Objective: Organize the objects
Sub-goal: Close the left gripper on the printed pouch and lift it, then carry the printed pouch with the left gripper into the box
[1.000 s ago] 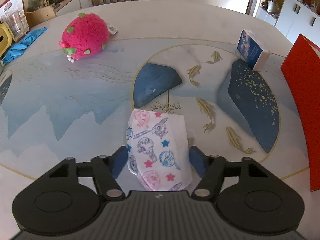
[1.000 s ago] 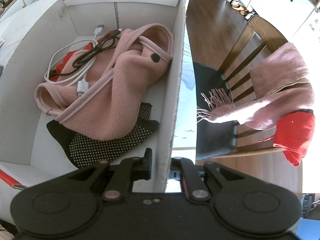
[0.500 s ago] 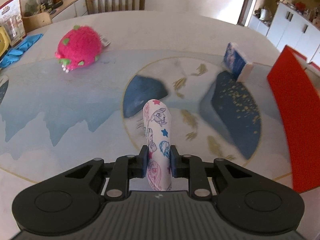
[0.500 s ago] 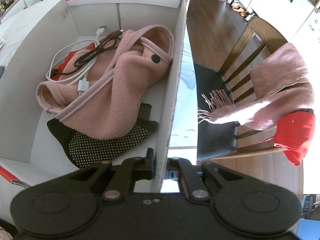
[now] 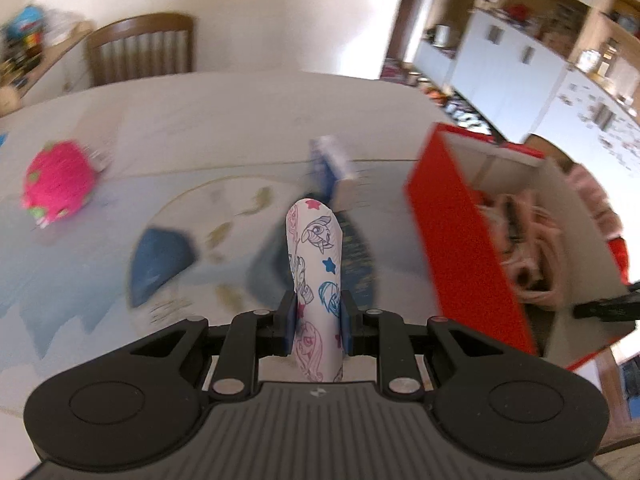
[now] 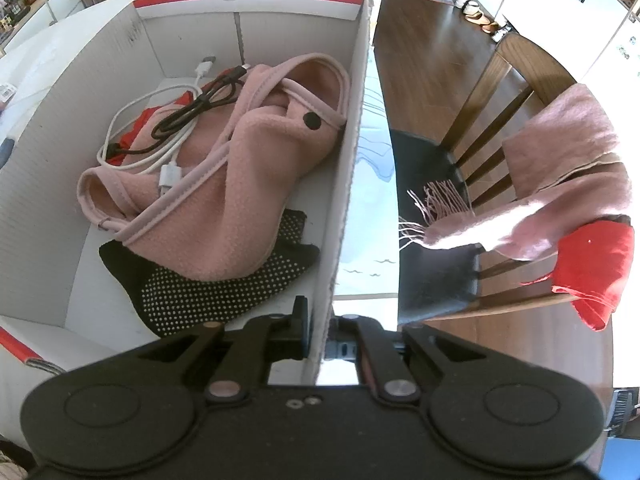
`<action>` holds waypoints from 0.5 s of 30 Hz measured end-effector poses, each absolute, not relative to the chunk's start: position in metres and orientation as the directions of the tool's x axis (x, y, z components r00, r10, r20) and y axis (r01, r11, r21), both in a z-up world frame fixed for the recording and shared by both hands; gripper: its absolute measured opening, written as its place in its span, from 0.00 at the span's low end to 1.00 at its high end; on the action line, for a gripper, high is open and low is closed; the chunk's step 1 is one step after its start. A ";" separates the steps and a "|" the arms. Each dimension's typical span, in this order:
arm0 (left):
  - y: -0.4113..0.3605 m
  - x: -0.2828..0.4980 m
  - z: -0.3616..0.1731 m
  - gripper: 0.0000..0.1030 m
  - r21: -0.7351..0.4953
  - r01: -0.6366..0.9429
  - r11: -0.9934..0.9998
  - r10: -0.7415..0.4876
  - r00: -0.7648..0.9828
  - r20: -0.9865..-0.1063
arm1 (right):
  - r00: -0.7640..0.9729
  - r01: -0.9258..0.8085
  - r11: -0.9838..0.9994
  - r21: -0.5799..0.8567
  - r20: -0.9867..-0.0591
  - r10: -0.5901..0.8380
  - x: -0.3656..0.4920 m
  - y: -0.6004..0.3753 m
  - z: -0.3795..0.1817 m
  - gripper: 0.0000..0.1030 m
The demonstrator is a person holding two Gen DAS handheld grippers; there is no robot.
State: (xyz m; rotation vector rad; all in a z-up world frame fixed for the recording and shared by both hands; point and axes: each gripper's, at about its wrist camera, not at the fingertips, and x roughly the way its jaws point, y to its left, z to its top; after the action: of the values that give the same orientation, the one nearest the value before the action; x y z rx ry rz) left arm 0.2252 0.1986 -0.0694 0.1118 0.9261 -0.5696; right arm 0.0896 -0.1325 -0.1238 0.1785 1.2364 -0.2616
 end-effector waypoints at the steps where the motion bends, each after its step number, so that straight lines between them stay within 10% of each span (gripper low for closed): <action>1: 0.191 0.224 -0.066 0.20 -0.152 0.529 0.835 -0.431 0.457 -0.778 | 0.305 0.292 0.956 -0.006 -0.947 -0.099 0.089 -0.133 -0.124 0.04; 15: 0.091 0.211 -0.041 0.20 -0.151 0.721 0.677 -0.545 0.353 -0.761 | 0.313 0.280 0.960 -0.009 -0.945 -0.100 0.088 -0.133 -0.124 0.05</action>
State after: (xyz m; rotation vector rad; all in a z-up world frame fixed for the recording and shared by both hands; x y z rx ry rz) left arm 0.2110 0.0911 -0.0406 0.2250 0.8876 -0.8273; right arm 0.0881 -0.1326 -0.1236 0.1680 1.2289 -0.2518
